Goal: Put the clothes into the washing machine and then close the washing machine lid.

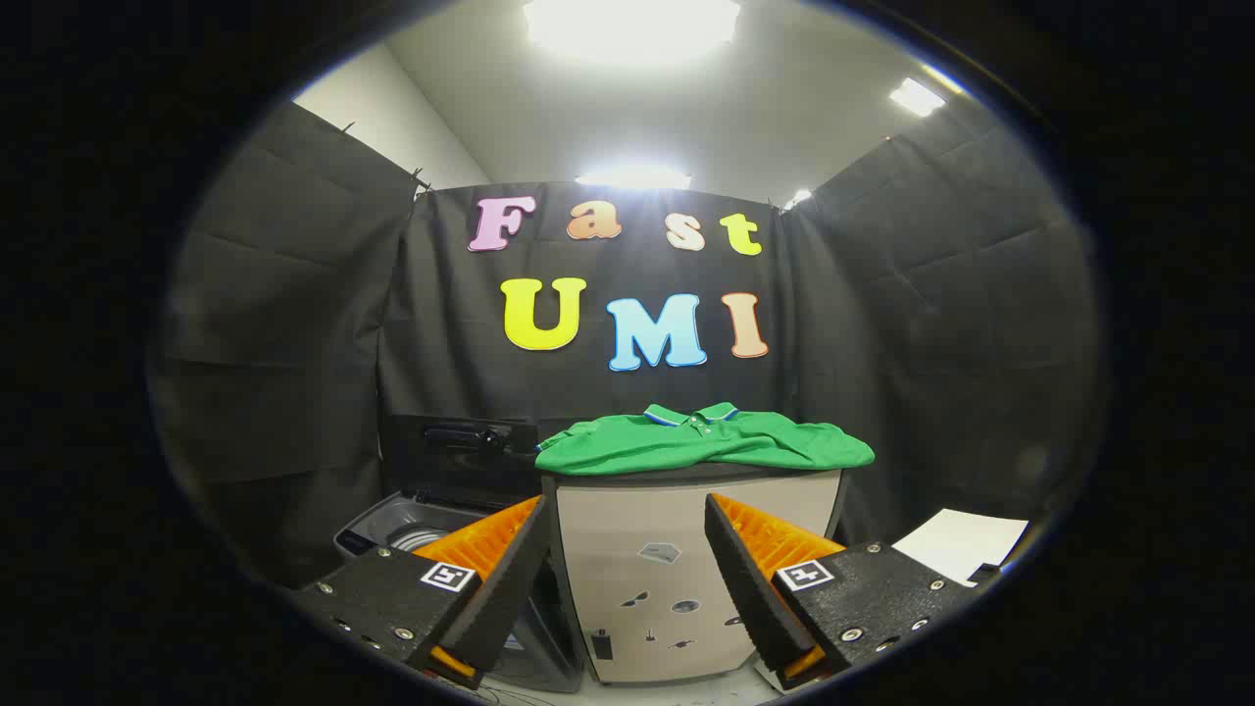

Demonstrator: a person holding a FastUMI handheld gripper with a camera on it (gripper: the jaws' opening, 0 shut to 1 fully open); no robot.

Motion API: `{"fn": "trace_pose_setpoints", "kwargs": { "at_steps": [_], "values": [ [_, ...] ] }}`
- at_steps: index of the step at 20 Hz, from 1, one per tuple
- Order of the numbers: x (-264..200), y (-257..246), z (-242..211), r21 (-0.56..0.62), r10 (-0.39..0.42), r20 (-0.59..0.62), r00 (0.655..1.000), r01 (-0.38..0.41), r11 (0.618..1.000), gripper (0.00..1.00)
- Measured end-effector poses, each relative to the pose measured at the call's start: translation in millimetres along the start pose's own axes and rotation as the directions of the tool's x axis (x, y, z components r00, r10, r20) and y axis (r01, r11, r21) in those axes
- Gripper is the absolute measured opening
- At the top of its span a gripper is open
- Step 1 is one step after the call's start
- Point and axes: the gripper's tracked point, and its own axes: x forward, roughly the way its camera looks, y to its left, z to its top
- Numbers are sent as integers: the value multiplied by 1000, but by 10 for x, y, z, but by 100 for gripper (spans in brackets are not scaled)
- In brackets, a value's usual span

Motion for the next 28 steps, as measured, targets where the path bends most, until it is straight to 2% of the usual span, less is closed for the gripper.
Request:
{"fn": "trace_pose_setpoints", "kwargs": {
  "at_steps": [18,28],
  "values": [
    [-98,133,-107,38,33,-40,999,-32,999,96],
    [46,41,294,25,22,-8,1000,-22,999,96]
  ]
}}
